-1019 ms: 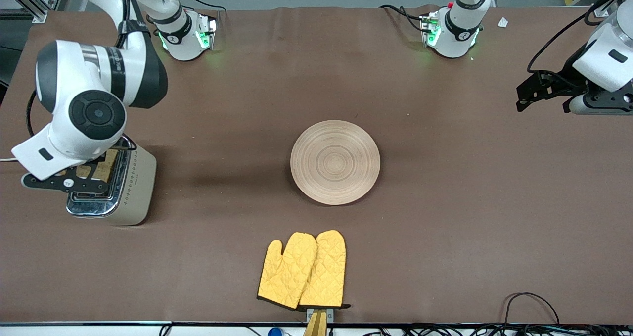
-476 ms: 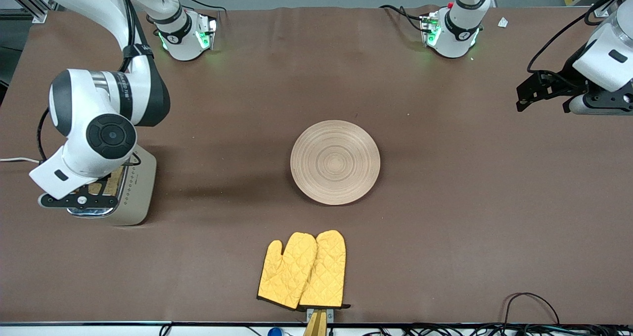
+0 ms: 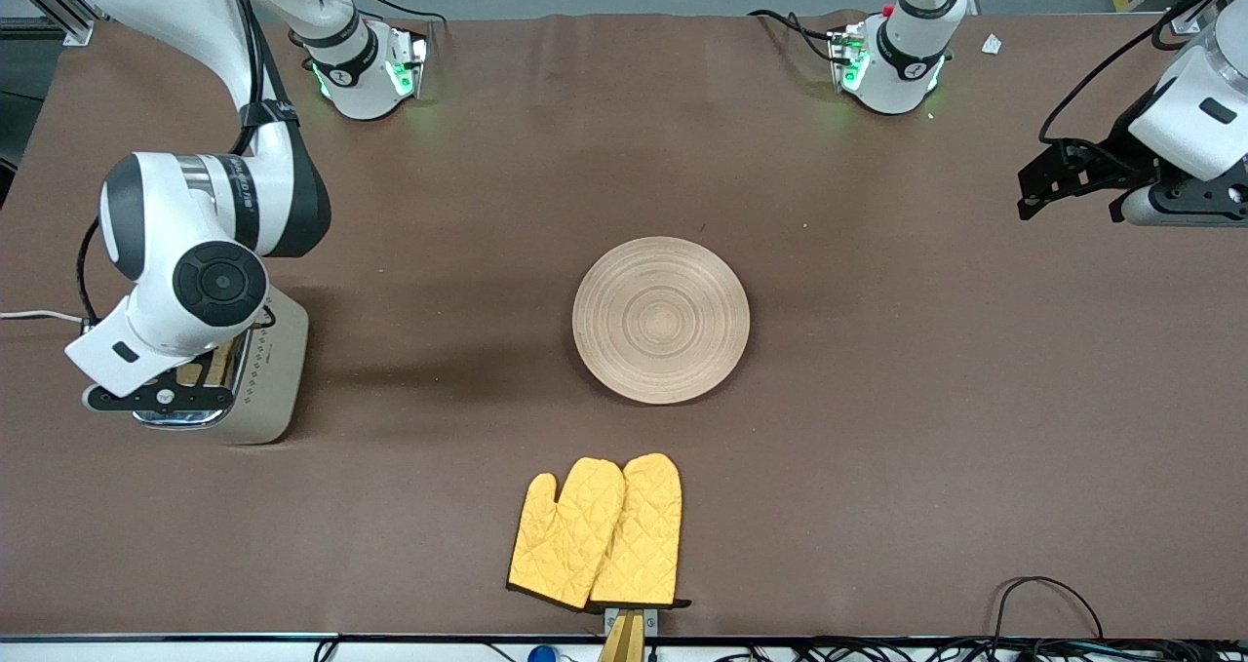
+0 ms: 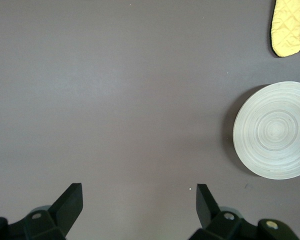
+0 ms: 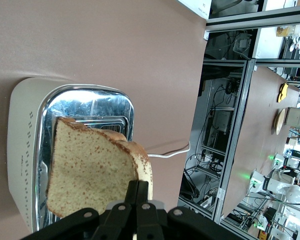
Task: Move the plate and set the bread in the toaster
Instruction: 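Lower the bread into the toaster slot with the right gripper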
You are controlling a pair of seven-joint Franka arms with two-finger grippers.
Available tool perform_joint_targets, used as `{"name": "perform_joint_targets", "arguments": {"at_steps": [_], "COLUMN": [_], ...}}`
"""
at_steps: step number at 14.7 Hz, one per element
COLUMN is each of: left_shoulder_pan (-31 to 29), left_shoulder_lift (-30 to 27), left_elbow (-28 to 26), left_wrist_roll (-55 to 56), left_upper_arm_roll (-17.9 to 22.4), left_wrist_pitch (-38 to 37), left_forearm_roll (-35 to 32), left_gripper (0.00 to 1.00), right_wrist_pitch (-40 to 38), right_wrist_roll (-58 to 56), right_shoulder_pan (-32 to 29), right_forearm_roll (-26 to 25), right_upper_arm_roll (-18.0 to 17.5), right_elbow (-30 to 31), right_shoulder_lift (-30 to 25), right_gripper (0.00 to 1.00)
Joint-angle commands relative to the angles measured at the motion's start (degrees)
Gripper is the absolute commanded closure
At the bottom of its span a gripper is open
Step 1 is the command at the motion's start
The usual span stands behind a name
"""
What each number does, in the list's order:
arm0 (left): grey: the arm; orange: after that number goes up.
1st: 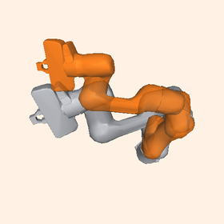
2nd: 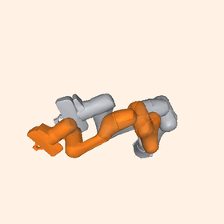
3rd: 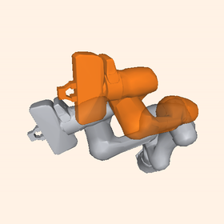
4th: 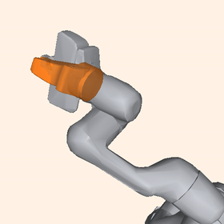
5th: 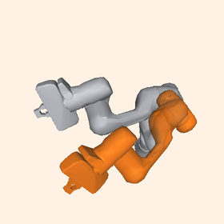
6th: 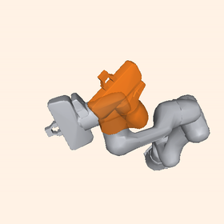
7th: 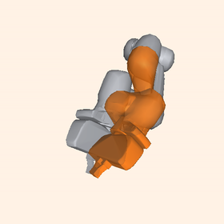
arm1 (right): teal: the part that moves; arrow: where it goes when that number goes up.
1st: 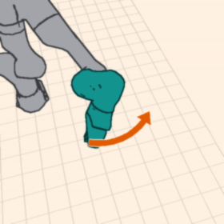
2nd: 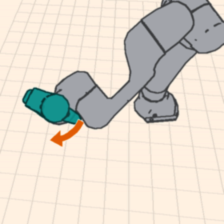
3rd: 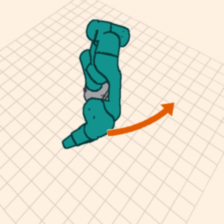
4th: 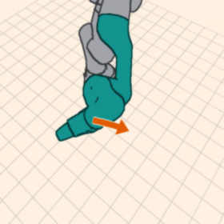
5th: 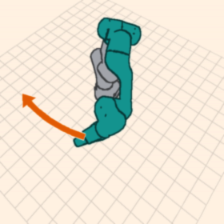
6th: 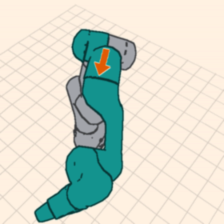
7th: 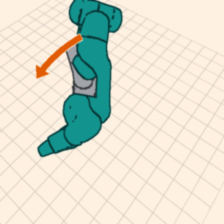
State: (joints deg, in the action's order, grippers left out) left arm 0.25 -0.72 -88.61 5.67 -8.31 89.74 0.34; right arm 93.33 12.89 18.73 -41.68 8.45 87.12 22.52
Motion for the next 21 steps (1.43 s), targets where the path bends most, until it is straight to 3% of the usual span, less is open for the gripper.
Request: {"name": "perform_joint_targets", "arguments": {"at_steps": [1, 21], "left_shoulder_pan": [0.2, 0.3], "left_shoulder_lift": [-0.5, 0.5], "left_elbow": [-0.3, 1.8], "left_wrist_roll": [0.6, 0.4], "left_upper_arm_roll": [0.0, 0.0], "left_wrist_pitch": [0.4, -1.2], "left_forearm_roll": [0.4, 0.5], "left_gripper": [0.00, 0.00], "right_wrist_pitch": [0.6, 3.5], "right_wrist_roll": [-0.4, -0.4], "right_shoulder_pan": [-0.4, -1.7], "right_forearm_roll": [-1.6, -3.3], "right_upper_arm_roll": [-0.5, -0.6], "right_elbow": [2.6, 8.7], "right_shoulder_lift": [-2.0, -5.5], "right_gripper": [1.00, 0.99]}}
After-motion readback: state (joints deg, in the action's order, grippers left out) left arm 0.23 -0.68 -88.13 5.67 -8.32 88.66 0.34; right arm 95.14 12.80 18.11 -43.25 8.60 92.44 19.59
